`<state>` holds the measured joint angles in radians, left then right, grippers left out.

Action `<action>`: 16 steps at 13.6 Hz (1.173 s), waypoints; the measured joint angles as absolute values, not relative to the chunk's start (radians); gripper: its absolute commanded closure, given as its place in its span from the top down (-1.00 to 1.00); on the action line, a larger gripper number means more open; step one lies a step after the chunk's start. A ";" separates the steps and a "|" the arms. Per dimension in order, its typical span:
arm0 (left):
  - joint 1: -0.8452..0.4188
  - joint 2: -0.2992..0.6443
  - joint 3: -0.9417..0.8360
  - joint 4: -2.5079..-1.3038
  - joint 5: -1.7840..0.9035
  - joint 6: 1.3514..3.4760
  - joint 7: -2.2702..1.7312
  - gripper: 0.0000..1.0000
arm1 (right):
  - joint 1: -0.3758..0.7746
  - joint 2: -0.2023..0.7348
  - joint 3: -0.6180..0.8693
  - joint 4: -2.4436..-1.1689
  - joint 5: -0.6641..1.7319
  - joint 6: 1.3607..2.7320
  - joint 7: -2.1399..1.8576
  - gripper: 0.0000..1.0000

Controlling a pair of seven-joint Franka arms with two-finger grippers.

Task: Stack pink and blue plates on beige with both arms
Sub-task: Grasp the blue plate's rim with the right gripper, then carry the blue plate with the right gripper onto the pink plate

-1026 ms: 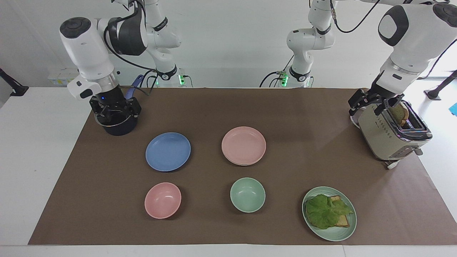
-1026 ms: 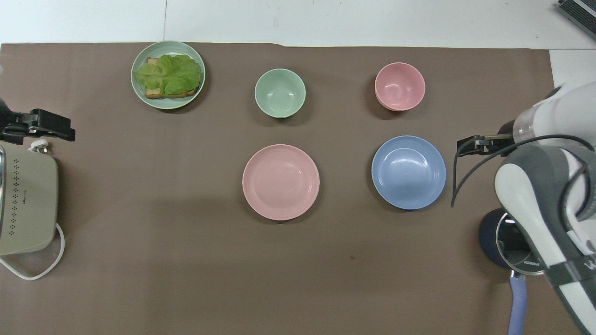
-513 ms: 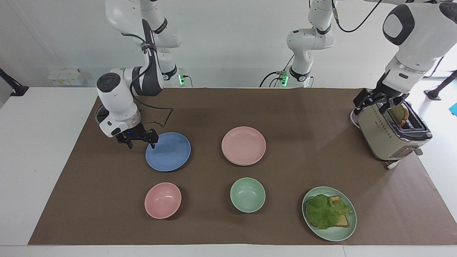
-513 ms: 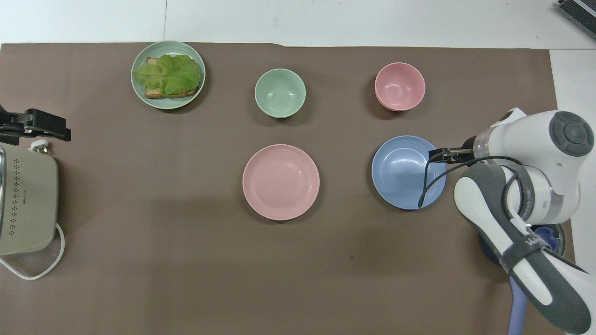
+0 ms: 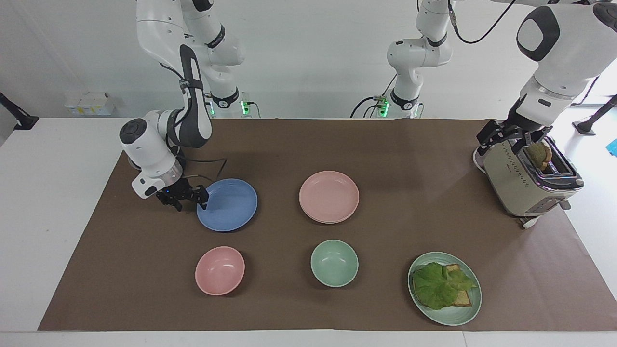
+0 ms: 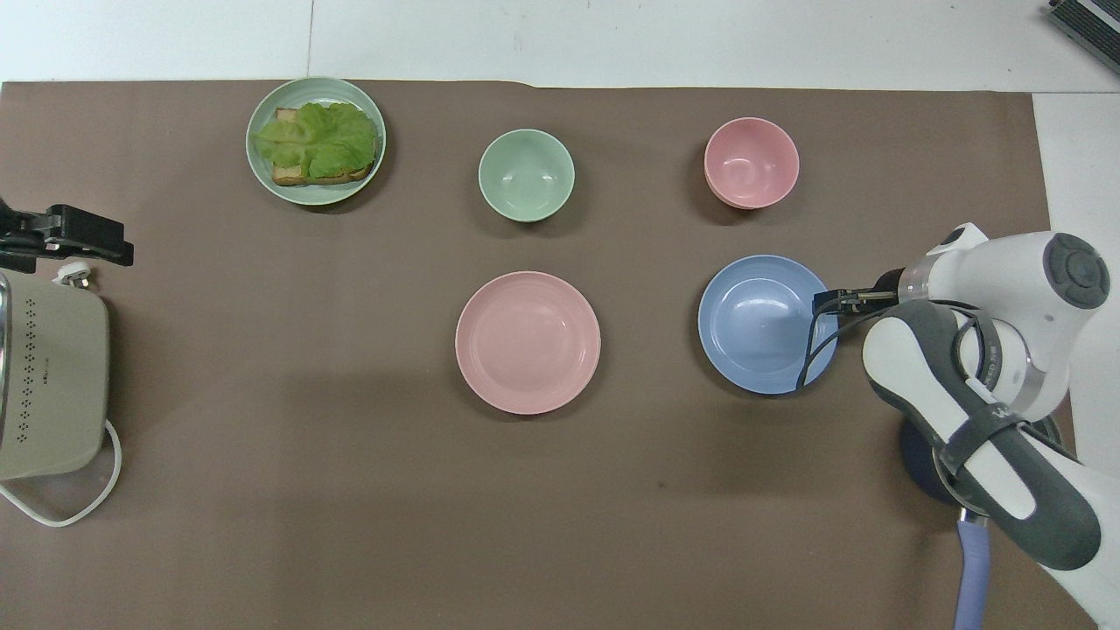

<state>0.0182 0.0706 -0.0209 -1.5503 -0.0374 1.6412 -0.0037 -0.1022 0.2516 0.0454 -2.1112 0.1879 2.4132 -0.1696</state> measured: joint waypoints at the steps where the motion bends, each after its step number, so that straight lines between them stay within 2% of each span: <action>1: 0.018 0.071 -0.021 -1.550 -0.037 1.641 -0.004 1.00 | -0.101 0.254 0.047 -2.113 0.212 2.414 -0.170 0.13; 2: 0.018 0.071 -0.021 -1.550 -0.037 1.641 -0.004 1.00 | -0.099 0.254 0.047 -2.115 0.231 2.414 -0.170 -0.17; 4: 0.018 0.071 -0.021 -1.550 -0.037 1.641 -0.004 1.00 | -0.098 0.254 0.049 -2.115 0.241 2.414 -0.170 -0.89; 5: 0.018 0.071 -0.021 -1.550 -0.037 1.641 -0.004 1.00 | -0.098 0.254 0.049 -2.115 0.242 2.414 -0.170 -1.00; 12: 0.018 0.071 -0.021 -1.550 -0.037 1.641 -0.004 1.00 | -0.098 0.219 0.050 -2.109 0.250 2.394 -0.174 -1.00; 16: 0.018 0.071 -0.021 -1.550 -0.037 1.641 -0.004 1.00 | -0.085 0.140 0.062 -2.089 0.316 2.289 -0.176 -1.00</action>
